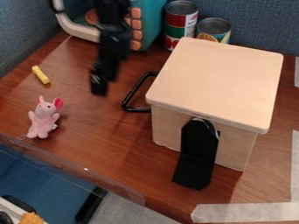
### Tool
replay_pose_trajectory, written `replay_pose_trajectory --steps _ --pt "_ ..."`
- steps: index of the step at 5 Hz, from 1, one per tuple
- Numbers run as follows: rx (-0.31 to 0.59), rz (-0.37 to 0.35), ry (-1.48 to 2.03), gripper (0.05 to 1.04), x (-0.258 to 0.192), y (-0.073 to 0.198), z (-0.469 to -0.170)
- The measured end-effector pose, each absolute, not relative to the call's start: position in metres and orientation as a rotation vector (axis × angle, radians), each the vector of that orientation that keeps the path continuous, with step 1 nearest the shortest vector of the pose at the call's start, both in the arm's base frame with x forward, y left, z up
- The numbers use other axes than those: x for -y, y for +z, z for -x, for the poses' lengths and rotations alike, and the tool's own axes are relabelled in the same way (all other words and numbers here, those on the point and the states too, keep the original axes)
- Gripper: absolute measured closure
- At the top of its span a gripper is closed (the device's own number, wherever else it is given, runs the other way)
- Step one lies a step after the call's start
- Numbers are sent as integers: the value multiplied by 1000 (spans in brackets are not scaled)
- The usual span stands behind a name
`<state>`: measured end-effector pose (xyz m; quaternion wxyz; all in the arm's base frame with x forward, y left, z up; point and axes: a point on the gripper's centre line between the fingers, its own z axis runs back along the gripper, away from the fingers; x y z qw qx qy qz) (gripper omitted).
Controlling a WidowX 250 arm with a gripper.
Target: Close the drawer
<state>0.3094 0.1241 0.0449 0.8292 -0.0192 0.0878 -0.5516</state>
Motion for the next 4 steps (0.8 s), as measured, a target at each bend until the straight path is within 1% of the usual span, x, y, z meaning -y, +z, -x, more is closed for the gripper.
replay_pose_trajectory --steps 1,2,3,4 --pt "-62 64 -918 83 -139 61 -306" --pt "15 65 -682 83 -128 92 -293" --pt "61 111 -486 83 -124 122 -280" --pt "77 102 -404 83 -116 146 -272"
